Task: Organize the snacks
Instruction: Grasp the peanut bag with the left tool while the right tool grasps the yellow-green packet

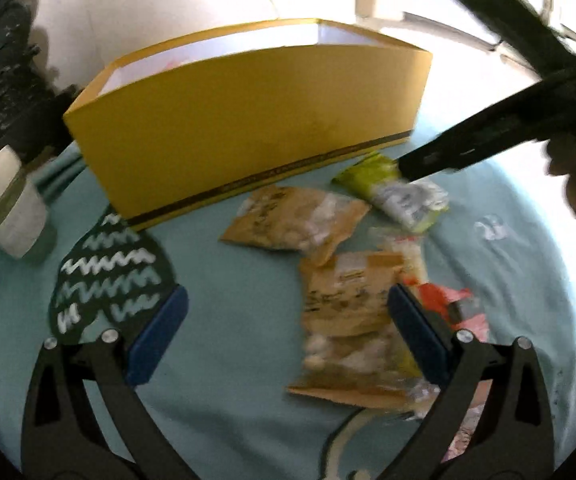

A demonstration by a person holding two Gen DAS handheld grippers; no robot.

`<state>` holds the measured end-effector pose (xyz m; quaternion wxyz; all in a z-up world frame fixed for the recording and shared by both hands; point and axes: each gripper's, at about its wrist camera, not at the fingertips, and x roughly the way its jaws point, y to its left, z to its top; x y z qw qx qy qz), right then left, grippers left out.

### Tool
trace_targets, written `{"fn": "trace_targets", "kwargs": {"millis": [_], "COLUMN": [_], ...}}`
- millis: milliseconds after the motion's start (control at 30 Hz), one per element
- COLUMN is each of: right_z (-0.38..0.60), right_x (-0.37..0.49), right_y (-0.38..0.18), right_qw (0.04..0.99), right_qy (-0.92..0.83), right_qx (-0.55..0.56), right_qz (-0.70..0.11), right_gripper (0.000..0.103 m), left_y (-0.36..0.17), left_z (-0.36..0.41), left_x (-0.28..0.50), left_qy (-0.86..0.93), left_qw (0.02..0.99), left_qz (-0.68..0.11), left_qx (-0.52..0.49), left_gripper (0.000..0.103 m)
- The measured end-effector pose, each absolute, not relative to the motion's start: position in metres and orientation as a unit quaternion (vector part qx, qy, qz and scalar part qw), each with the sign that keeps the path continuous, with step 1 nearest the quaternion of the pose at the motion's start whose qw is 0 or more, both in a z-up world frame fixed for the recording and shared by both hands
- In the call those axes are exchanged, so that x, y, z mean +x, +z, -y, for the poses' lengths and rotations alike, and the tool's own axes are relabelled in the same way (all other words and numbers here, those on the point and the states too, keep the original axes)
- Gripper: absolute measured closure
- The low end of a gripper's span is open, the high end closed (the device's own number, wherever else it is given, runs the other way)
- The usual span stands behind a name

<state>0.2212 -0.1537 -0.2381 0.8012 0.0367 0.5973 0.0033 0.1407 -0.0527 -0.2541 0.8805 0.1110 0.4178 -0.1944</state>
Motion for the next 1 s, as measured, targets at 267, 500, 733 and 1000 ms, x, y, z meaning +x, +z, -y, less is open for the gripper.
{"fn": "trace_targets", "kwargs": {"millis": [267, 500, 733, 1000], "right_z": [0.14, 0.132, 0.141, 0.148], "right_x": [0.23, 0.217, 0.187, 0.16], "right_y": [-0.29, -0.278, -0.265, -0.23], "right_qw": [0.764, 0.782, 0.799, 0.819], "right_qy": [-0.024, 0.024, 0.03, 0.039], "right_qx": [0.01, -0.004, 0.065, 0.095], "right_qz": [-0.645, -0.623, -0.596, -0.564], "right_gripper": [0.001, 0.037, 0.037, 0.037], "left_y": [-0.292, -0.283, -0.271, -0.244], "left_z": [0.051, 0.036, 0.017, 0.005], "left_x": [0.143, 0.144, 0.119, 0.097], "left_qy": [-0.175, -0.166, -0.154, -0.137], "left_qw": [0.856, 0.867, 0.875, 0.892], "left_qz": [-0.471, -0.46, -0.452, -0.426], "left_qx": [0.123, 0.09, 0.071, 0.064], "left_gripper": [0.003, 0.06, 0.064, 0.064]}}
